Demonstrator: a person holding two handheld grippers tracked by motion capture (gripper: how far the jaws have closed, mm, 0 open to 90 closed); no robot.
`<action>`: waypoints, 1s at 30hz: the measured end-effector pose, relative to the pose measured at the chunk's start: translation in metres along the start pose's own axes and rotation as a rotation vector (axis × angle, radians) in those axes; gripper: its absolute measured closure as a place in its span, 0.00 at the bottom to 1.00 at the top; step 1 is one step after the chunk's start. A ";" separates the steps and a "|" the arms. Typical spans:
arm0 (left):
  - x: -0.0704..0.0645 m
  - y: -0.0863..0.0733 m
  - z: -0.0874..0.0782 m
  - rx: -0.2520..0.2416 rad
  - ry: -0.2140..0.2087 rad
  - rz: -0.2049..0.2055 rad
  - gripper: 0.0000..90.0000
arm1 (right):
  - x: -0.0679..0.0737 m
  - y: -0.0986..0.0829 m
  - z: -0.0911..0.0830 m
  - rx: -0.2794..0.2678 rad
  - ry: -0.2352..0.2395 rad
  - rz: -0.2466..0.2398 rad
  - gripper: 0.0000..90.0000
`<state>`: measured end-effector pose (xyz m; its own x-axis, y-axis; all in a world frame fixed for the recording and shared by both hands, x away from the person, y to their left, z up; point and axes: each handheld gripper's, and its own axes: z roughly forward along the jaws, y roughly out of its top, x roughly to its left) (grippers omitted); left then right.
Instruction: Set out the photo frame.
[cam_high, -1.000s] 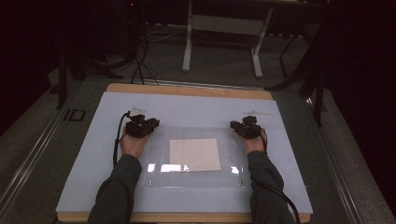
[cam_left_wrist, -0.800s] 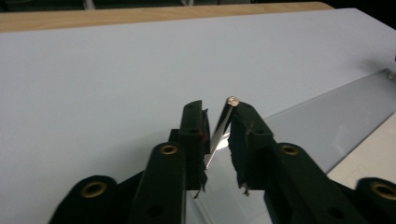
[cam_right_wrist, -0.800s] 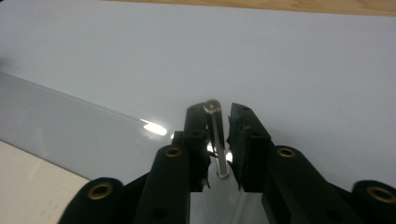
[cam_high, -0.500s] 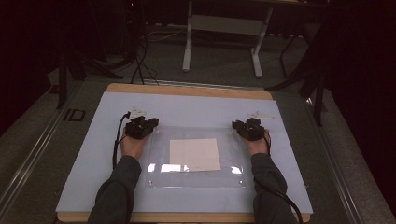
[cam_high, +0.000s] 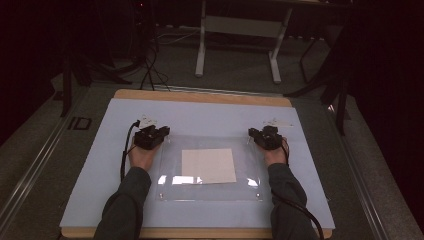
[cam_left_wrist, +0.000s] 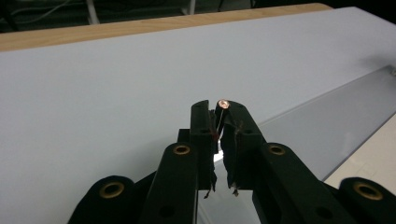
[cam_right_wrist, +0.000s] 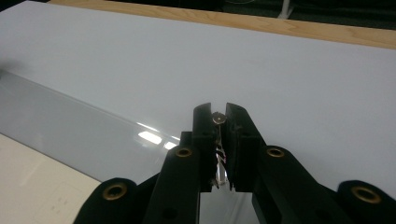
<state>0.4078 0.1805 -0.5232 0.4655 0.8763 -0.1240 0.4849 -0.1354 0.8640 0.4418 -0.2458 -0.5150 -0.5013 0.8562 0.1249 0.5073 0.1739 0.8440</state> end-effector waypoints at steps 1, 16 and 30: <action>0.000 0.000 0.000 0.000 0.000 0.001 0.92 | 0.000 0.000 0.000 0.000 -0.001 0.002 0.93; 0.001 0.000 -0.003 -0.078 -0.019 -0.046 0.91 | 0.000 -0.001 0.000 -0.005 0.000 0.000 0.93; 0.001 -0.003 0.001 -0.051 -0.013 -0.033 0.92 | 0.000 0.000 0.000 0.000 0.001 0.006 0.93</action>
<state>0.4073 0.1814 -0.5262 0.4595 0.8740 -0.1582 0.4615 -0.0827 0.8833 0.4417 -0.2459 -0.5155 -0.4988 0.8569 0.1304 0.5104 0.1688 0.8432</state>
